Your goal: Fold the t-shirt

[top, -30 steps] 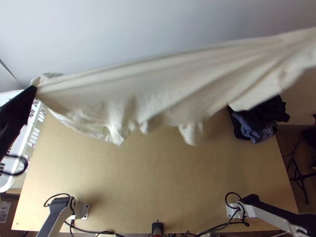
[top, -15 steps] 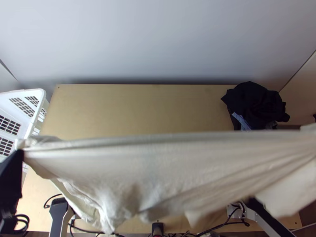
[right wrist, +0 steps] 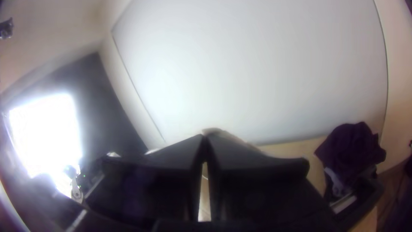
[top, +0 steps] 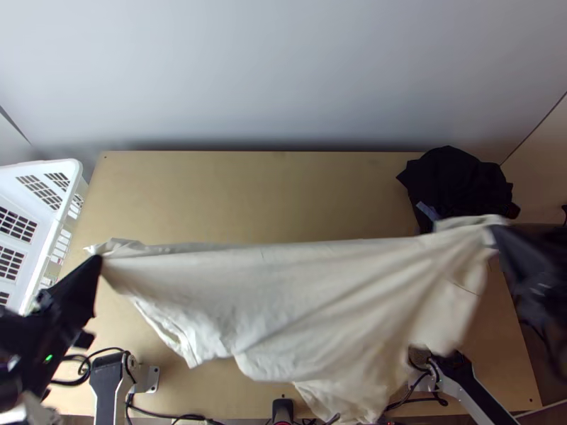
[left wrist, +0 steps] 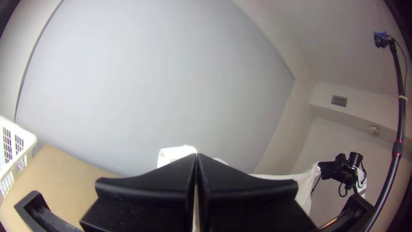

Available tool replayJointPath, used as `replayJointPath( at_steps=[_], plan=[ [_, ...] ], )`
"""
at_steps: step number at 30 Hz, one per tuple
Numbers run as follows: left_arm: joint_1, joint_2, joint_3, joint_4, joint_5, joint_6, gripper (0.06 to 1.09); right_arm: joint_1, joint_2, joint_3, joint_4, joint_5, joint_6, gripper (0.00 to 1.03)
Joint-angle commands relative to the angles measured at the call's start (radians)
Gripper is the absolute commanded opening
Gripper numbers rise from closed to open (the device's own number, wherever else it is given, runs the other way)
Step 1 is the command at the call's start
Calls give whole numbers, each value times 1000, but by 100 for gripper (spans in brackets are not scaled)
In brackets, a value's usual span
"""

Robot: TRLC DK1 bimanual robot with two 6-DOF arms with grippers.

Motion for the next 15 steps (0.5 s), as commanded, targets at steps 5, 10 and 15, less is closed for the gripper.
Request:
replayJointPath(
  at_steps=[5, 10, 15],
  plan=[
    [10, -42, -425, 219, -14, 140, 9, 42, -31, -740, 467, 10, -60, 3],
    [4, 44, -508, 407, -51, 142, 9, 45, 180, -783, 669, 39, -82, 3],
    [-71, 363, -522, 639, -183, 220, 9, 23, 424, -759, 875, 60, -129, 3]
  ],
)
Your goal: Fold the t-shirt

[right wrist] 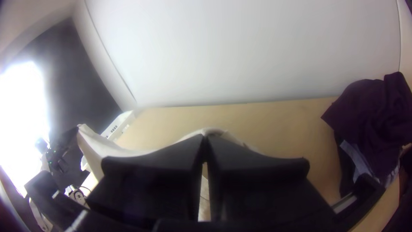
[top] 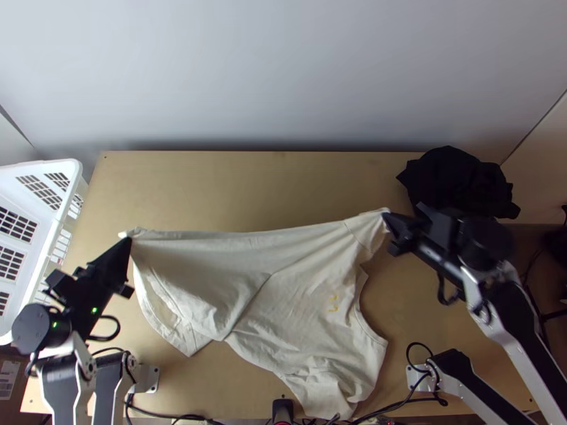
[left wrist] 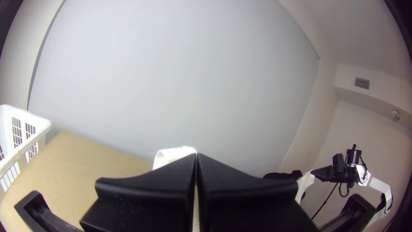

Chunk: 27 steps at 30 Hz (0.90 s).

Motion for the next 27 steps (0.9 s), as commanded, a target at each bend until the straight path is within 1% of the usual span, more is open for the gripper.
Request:
replayJointPath(
  at_steps=[1, 3, 4, 5, 8, 11, 14, 18, 21, 27],
  plan=[
    [-75, 367, -66, 305, -137, 84, 9, -30, 312, -39, 287, 27, -49, 3],
    [-130, 545, -34, 388, -187, 113, 9, -56, 425, 16, 330, 27, -56, 3],
    [-170, 631, 0, 404, -233, 122, 9, -66, 477, 50, 343, 27, -58, 3],
    [-197, 710, 41, 407, -258, 136, 9, -75, 525, 81, 356, 26, -62, 3],
    [-236, 897, 161, 417, -270, 139, 9, -95, 669, 173, 413, 27, -64, 3],
    [-254, 1068, 272, 441, -275, 140, 9, -113, 809, 282, 424, 27, -72, 3],
    [-266, 1233, 385, 441, -278, 165, 9, -135, 931, 388, 424, 27, -72, 3],
    [-262, 1423, 526, 441, -282, 203, 9, -141, 1045, 512, 424, 35, -75, 3],
    [-243, 1565, 647, 441, -304, 228, 9, -144, 1117, 607, 424, 52, -79, 3],
    [-199, 1734, 838, 424, -304, 202, 9, -159, 1215, 763, 369, 62, -81, 3]
  ],
)
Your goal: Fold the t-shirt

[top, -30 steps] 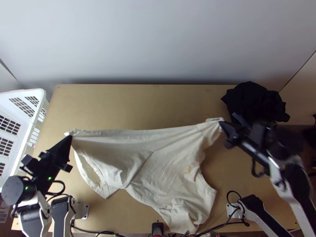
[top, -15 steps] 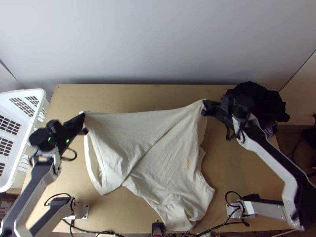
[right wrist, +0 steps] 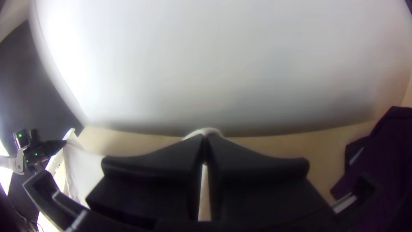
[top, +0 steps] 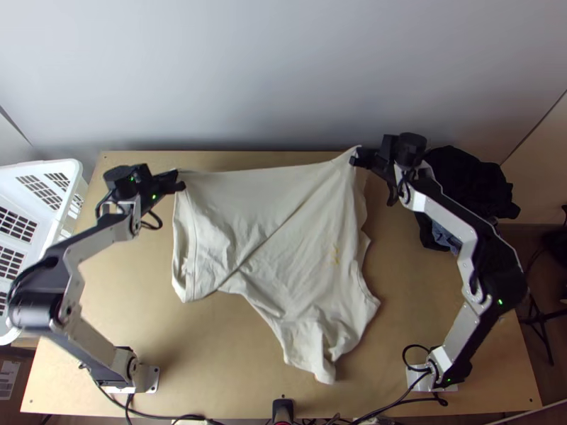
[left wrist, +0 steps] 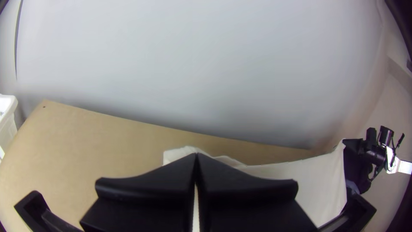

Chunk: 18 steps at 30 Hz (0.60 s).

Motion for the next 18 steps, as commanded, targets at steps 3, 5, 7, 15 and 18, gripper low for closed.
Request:
replayJointPath(
  at_steps=[3, 5, 7, 15, 18],
  plan=[
    [31, 244, 227, -20, -7, -2, 9, -6, 115, 158, -64, 21, -7, 3],
    [28, 243, 218, -40, -6, 3, 9, 10, 69, 104, -79, 24, -18, 3],
    [26, 224, 189, -49, 0, 14, 9, 29, 4, 23, -79, 48, -32, 3],
    [28, 146, 57, -49, 20, 29, 9, 147, -341, -296, -67, 146, -26, 3],
    [29, 122, 36, -50, 34, 34, 9, 182, -433, -364, -89, 166, -23, 3]
  ],
)
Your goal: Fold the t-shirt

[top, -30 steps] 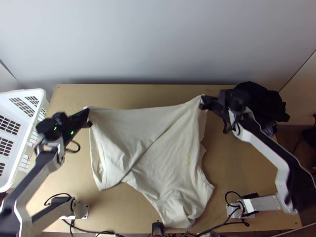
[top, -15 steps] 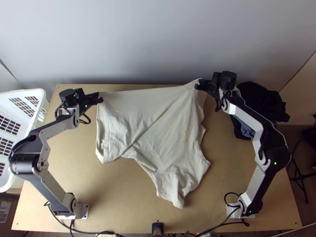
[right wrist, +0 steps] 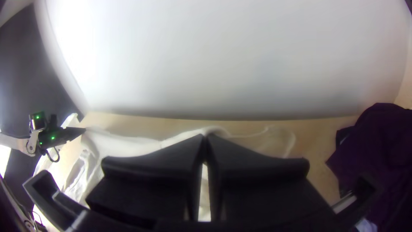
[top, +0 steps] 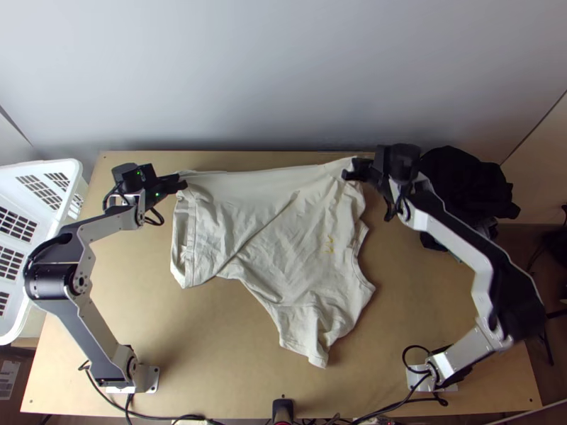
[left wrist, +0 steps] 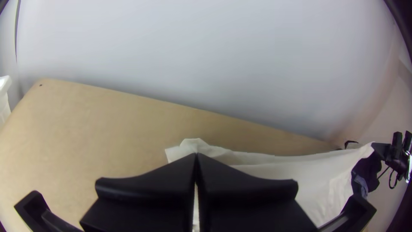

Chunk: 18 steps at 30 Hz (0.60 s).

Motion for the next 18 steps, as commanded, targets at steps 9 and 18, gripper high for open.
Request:
replayJointPath(
  at_steps=[9, 18],
  plan=[
    [19, -109, -62, -108, 47, 27, 9, 157, -379, -373, -131, 64, 56, 3],
    [32, -132, -84, -167, 58, 68, 9, 281, -441, -461, -227, 60, 64, 3]
  ],
)
